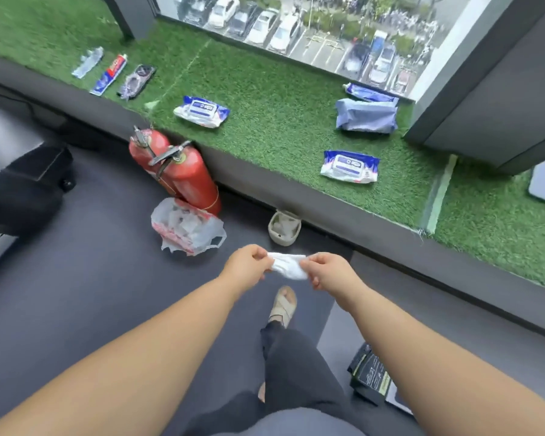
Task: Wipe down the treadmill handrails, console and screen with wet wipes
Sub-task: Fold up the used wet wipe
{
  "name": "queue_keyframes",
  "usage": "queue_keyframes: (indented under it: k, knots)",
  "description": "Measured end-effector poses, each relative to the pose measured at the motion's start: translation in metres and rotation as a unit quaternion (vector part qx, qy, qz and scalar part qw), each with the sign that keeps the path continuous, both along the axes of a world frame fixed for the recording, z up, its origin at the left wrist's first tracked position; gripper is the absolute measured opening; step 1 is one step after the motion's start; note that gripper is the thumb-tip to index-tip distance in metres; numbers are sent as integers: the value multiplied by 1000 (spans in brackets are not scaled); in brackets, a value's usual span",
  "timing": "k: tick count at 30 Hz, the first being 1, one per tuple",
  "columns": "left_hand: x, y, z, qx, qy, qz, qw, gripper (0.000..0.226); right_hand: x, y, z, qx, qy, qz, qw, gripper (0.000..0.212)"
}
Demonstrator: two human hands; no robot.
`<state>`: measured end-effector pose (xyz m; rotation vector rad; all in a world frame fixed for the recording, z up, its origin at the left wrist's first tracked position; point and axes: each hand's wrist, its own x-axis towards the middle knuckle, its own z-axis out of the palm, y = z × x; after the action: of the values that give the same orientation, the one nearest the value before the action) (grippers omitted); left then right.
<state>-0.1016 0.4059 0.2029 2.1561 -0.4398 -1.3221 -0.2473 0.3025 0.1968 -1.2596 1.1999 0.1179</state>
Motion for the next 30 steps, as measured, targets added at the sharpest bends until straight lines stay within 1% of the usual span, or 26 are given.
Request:
queue_keyframes:
  k: [2, 4, 7, 9, 12, 14, 15, 17, 19, 20, 22, 24, 27, 30]
  knots:
    - [17, -25, -29, 15, 25, -6, 1000, 12, 18, -21, -26, 2, 25, -14, 1000, 15]
    - [31, -45, -65, 41, 41, -20, 998, 11, 36, -40, -55, 25, 46, -37, 998, 14]
    - [57, -73, -126, 78, 44, -39, 995, 10, 66, -63, -105, 68, 62, -85, 992, 7]
    - [78, -94, -169, 93, 42, -25, 995, 10, 88, -77, -147, 78, 70, -110, 988, 5]
    - [105, -124, -242, 114, 24, -26, 993, 10, 114, -91, -219, 81, 104, -148, 980, 12]
    - [118, -140, -293, 127, 31, -24, 991, 9, 129, -98, -271, 91, 119, -192, 970, 16]
    - [123, -148, -313, 132, 40, -19, 990, 12, 135, -101, -296, 103, 130, -213, 963, 17]
    - [128, -161, -351, 130, 87, 17, 988, 26, 147, -107, -343, 135, 146, -249, 948, 16]
    - [129, -173, -380, 132, 141, 49, 980, 39, 155, -114, -378, 169, 136, -290, 932, 10]
    - [130, -177, -392, 134, 155, 45, 978, 41, 157, -118, -391, 177, 121, -299, 930, 11]
    - [131, -185, -409, 136, 165, 1, 977, 42, 155, -125, -410, 171, 86, -298, 935, 29]
    - [131, -187, -417, 148, 168, -29, 974, 42, 148, -129, -415, 160, 78, -287, 941, 37]
    - [129, -190, -409, 169, 172, -55, 969, 38, 136, -132, -397, 140, 94, -260, 951, 34]
    - [125, -199, -378, 171, 182, -44, 967, 33, 128, -135, -354, 120, 100, -244, 957, 27]
